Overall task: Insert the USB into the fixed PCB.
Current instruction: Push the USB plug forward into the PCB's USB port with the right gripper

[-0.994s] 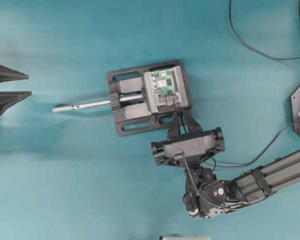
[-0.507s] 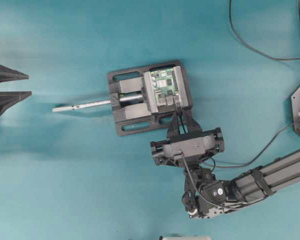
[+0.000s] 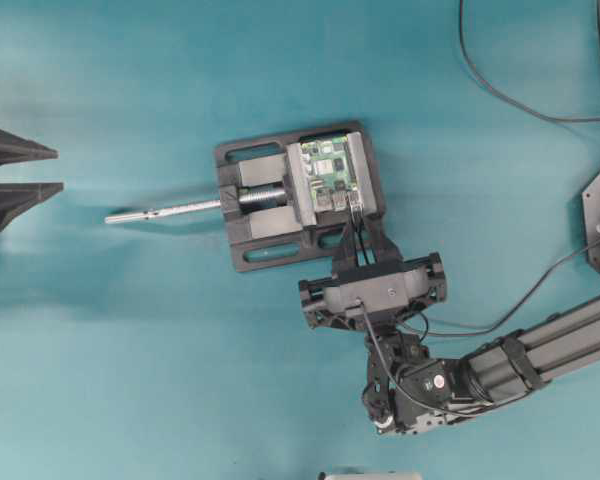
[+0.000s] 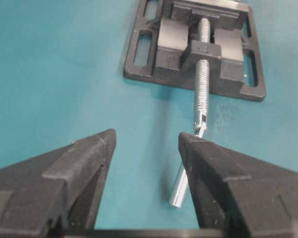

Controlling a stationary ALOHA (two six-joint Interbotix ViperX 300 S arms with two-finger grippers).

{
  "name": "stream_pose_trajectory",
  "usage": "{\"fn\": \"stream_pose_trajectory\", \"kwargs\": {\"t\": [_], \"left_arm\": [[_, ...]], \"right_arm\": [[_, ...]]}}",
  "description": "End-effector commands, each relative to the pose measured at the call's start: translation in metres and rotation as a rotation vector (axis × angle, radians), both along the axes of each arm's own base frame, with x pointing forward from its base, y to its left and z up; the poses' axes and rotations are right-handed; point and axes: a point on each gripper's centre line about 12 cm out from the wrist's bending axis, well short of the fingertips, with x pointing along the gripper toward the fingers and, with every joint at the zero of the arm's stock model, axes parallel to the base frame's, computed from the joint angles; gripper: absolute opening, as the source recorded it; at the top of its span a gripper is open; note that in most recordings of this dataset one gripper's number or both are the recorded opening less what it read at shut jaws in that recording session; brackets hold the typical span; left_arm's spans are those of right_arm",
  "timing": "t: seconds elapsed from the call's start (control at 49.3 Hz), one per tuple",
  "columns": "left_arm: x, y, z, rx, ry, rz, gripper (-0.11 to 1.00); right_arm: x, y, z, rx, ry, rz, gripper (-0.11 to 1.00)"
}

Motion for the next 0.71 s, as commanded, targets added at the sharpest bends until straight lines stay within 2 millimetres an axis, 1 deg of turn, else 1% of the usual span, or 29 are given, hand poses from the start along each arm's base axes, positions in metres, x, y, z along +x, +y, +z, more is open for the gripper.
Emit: {"fn": "stream_pose_trajectory", "kwargs": {"t": [0.0,0.243,0.365,0.689], "left_arm": [[0.002,0.0009,0.0037,-0.001,-0.01,0.004,0.72],[0.0021,0.0009,0.0041,0.0,-0.013,0.004,0.72],[0.0018,0.0009,0.0035,0.0,-0.011,0.004,0.72],[0.0021,0.0009,0.0041,0.0,-0.013,0.004,0.72]], "right_arm": [[0.0063,-0.0085,0.0121,-0.004,-0.036,-0.022,0.21],[0.0051,-0.0097,0.0122,-0.005,-0.033,-0.024,0.21],[0.0045,-0.0101,0.0162,-0.001,-0.038,-0.023,0.21],[-0.0017,-0.0127,0.0184,-0.002,-0.025,-0.017,0.21]]}}
